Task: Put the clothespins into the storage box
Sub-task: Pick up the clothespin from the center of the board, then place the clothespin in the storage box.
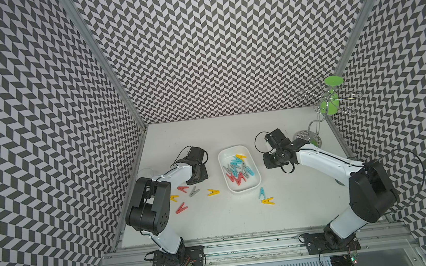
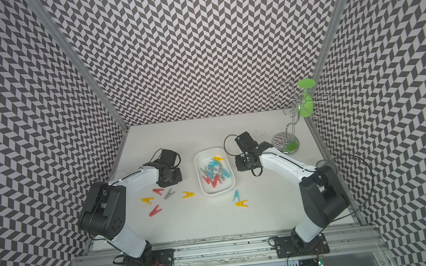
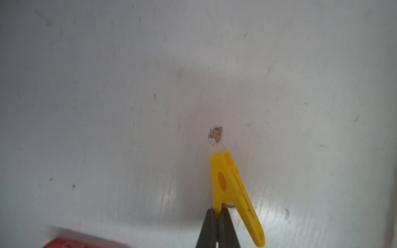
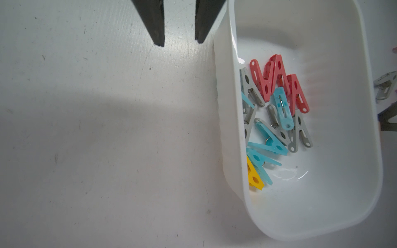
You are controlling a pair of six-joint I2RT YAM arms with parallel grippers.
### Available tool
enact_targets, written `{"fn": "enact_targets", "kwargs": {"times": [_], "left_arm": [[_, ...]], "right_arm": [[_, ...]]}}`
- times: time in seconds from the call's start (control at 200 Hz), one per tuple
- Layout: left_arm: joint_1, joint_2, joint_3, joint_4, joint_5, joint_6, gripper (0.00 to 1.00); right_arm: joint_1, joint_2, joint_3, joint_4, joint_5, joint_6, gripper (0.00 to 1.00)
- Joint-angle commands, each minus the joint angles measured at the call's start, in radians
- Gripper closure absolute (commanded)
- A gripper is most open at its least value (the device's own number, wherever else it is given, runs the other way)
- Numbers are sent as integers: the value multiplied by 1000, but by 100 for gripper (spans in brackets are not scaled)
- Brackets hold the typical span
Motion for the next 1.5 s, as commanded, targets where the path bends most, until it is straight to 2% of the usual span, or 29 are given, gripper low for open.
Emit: {"fn": "enact_targets", "kwargs": {"times": [0.0, 0.125, 0.26, 0.406, 0.676, 0.896, 1.497], "left_arm": [[-1, -40, 39, 1, -17, 24, 97], [-22, -94, 126, -61, 10, 30, 97], [-93, -118, 272, -124, 41, 37, 97], [-188, -47, 422, -183, 60, 47, 97], [-298, 142, 533, -207, 49, 83, 97], [-292, 238, 546, -208, -16, 70, 97], [-269, 383, 596, -215, -69, 88, 96]], "right_arm": [[-7, 7, 7, 28, 2, -6, 71], [-12, 7, 8, 32, 5, 0, 71], [-26, 2, -2, 53, 6, 12, 70], [-48, 3, -10, 69, -10, 17, 70], [-58, -7, -10, 75, -16, 15, 70], [-60, -21, -22, 76, -24, 15, 70], [-67, -30, -30, 73, -41, 0, 70]]}}
